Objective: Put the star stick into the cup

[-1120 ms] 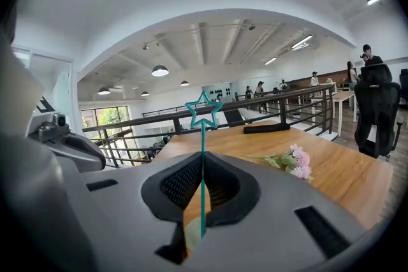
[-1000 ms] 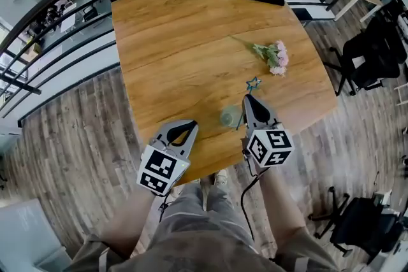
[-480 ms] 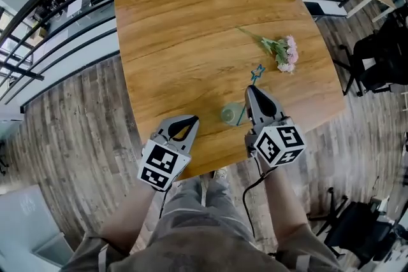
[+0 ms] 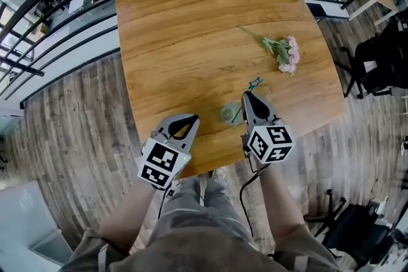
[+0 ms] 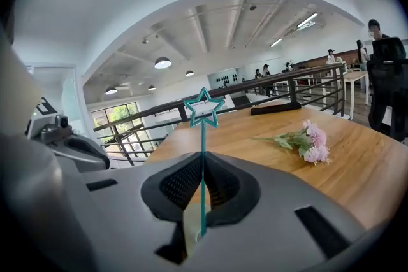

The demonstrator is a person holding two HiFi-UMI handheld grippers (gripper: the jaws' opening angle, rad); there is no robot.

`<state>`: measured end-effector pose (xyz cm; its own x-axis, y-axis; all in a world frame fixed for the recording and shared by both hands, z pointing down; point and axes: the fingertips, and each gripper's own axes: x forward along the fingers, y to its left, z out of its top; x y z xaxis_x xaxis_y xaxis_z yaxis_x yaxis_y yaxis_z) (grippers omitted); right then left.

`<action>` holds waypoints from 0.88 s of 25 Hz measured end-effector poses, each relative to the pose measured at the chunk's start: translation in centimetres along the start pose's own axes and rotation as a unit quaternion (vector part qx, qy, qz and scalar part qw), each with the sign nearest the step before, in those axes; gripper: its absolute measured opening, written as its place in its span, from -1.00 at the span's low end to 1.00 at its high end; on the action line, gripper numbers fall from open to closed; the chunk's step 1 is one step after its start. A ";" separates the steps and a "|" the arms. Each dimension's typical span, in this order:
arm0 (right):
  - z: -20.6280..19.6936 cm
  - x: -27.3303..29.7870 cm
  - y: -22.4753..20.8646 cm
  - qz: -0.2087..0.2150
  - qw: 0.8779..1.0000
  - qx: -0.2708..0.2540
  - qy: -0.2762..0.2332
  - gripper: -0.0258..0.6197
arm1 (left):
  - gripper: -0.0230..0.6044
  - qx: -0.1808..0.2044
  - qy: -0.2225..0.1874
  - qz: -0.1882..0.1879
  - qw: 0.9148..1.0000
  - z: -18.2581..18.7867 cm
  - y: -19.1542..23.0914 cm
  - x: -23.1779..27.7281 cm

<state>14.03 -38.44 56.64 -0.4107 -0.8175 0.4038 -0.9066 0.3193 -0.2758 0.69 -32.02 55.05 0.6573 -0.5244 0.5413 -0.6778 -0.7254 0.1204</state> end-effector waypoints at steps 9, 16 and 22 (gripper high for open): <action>-2.1 -1.3 0.0 -0.002 0.999 -0.008 0.044 -0.65 | -0.87 0.003 0.004 -0.001 1.000 -0.3 -0.7 0.0; 0.5 -4.1 1.0 0.006 1.000 -0.012 0.024 -0.47 | -0.87 0.019 -0.011 -0.002 1.000 1.5 -1.7 -0.5; 5.3 -8.0 2.0 0.022 0.999 0.021 -0.019 -0.65 | -0.87 0.045 -0.041 0.007 0.998 5.0 -2.4 -2.2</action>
<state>15.99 -33.79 48.22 -0.4450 -0.8214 0.3568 -0.8829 0.3356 -0.3284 2.50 -31.34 49.40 0.6754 -0.5673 0.4712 -0.6573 -0.7528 0.0358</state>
